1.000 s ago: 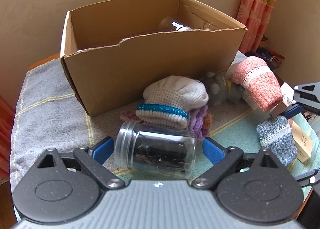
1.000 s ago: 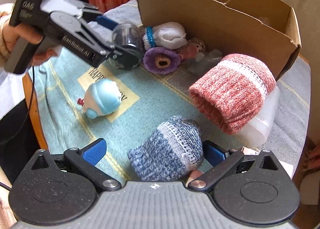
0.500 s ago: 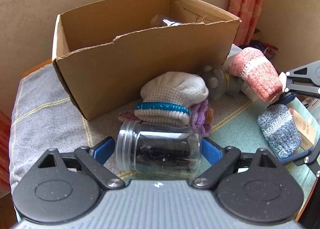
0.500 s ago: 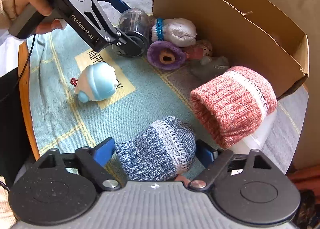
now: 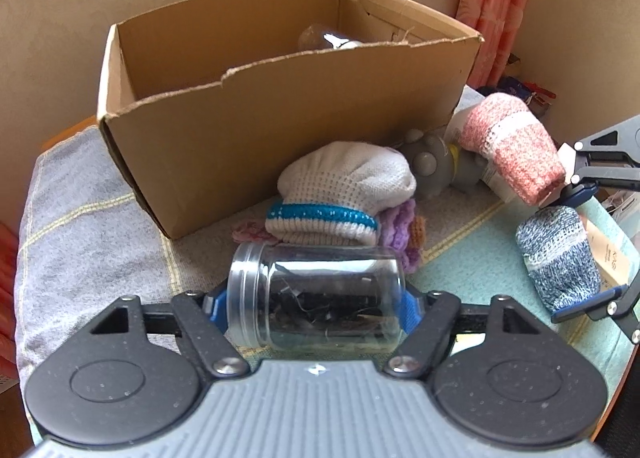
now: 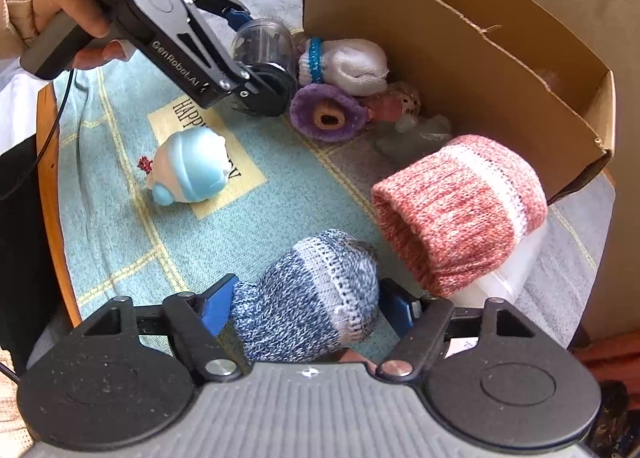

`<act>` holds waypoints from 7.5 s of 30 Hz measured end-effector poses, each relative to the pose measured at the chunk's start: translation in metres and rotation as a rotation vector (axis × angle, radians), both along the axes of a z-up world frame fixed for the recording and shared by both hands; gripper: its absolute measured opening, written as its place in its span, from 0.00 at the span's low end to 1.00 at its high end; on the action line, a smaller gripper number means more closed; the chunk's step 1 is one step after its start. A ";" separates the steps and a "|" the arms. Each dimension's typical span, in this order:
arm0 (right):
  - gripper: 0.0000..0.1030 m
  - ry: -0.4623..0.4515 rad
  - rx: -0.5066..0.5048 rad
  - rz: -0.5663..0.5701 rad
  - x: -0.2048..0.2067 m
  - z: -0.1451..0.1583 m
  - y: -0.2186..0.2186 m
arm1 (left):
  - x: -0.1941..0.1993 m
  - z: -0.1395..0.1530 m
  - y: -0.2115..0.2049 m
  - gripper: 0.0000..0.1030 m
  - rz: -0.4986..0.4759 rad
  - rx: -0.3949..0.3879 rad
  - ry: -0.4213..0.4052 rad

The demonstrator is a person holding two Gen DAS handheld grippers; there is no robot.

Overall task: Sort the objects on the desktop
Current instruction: 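Carry clip jar with left tool into the box while right tool drops sock in, then move left tool to the light-blue figurine while right tool reaches the pink box, then close left tool on the figurine while right tool grips the pink KASI box, then carry figurine with left tool into the box while right tool carries pink box over it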

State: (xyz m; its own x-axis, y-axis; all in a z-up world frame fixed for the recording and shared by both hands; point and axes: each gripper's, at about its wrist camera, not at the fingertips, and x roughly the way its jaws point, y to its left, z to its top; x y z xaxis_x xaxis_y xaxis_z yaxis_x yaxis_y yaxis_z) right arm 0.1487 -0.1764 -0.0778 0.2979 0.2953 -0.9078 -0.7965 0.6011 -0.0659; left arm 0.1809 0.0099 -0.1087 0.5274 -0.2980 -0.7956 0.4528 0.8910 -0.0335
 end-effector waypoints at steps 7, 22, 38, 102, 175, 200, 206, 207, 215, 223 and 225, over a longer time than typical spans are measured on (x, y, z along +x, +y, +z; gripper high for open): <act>0.75 -0.015 0.037 -0.034 0.000 0.015 -0.003 | -0.007 0.017 0.007 0.73 0.020 -0.017 -0.017; 0.75 -0.086 0.074 -0.031 -0.019 0.058 -0.002 | -0.028 0.056 -0.001 0.73 -0.056 -0.017 -0.060; 0.75 -0.189 0.094 -0.019 -0.004 0.103 0.004 | -0.021 0.111 -0.008 0.73 -0.074 -0.012 -0.141; 0.99 -0.208 0.147 -0.246 0.042 0.122 0.009 | -0.005 0.108 -0.018 0.90 0.172 -0.016 0.013; 1.00 -0.123 0.175 -0.598 -0.078 0.011 -0.073 | -0.072 0.000 -0.052 0.45 0.177 -0.034 0.176; 1.00 -0.175 0.153 -0.664 -0.020 0.002 -0.099 | -0.062 0.000 -0.049 0.44 0.181 -0.061 0.177; 0.99 -0.187 0.150 -0.644 0.002 -0.004 -0.099 | -0.059 0.000 -0.049 0.44 0.180 -0.068 0.182; 0.99 -0.188 0.154 -0.644 0.004 -0.005 -0.100 | -0.059 0.000 -0.050 0.44 0.174 -0.072 0.183; 0.85 -0.162 0.167 -0.633 0.013 -0.010 -0.099 | -0.057 0.002 -0.049 0.44 0.160 -0.084 0.184; 0.82 -0.161 0.151 -0.621 0.012 -0.004 -0.099 | -0.056 0.008 -0.048 0.44 0.145 -0.088 0.165; 0.82 -0.168 0.148 -0.607 0.009 0.001 -0.098 | -0.057 0.012 -0.047 0.44 0.143 -0.092 0.155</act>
